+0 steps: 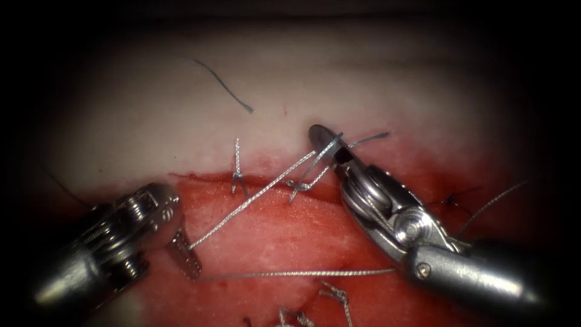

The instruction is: Wound Closure

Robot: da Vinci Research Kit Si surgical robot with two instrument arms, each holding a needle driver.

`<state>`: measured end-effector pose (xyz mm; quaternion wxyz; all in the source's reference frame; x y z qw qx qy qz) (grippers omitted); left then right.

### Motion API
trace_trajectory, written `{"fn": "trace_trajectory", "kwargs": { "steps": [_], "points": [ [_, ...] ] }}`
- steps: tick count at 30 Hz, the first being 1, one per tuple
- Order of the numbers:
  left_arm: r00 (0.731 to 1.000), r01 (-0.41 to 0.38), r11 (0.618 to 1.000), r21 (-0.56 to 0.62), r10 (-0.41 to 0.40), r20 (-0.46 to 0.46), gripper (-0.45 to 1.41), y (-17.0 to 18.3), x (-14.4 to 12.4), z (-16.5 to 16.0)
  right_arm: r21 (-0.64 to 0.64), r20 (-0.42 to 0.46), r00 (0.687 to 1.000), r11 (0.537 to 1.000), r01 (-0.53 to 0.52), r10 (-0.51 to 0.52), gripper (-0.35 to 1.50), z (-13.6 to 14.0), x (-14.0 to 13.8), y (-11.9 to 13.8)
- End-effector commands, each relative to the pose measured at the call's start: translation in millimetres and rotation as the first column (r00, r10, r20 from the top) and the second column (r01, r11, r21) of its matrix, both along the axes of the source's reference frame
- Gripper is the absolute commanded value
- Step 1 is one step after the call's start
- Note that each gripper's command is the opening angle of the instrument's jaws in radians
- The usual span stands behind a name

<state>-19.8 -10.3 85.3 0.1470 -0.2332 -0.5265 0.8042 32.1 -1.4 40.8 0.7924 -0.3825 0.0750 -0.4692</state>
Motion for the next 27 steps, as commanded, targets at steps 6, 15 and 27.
{"fn": "trace_trajectory", "kwargs": {
  "steps": [6,15,27],
  "points": [
    [1.0,-0.019,1.0,-0.02,0.018,-0.022,-0.45,0.3,0.3,-1.1,0.005,0.021,0.999,0.999,-0.043,0.043,-0.33,-1.0,-0.9,1.4],
    [0.997,-0.057,0.997,-0.05,0.054,-0.051,-0.45,-0.3,0.5,-1.8,0.034,0.029,0.998,0.997,-0.063,0.062,-0.3,-0.6,-2.0,1.3],
    [0.998,0.047,0.998,0.032,-0.045,-0.049,-0.45,3.6,1.5,-0.9,-0.281,-0.202,0.976,0.96,0.022,-0.082,0.42,-3.4,-2.4,2.9]
  ]
}}
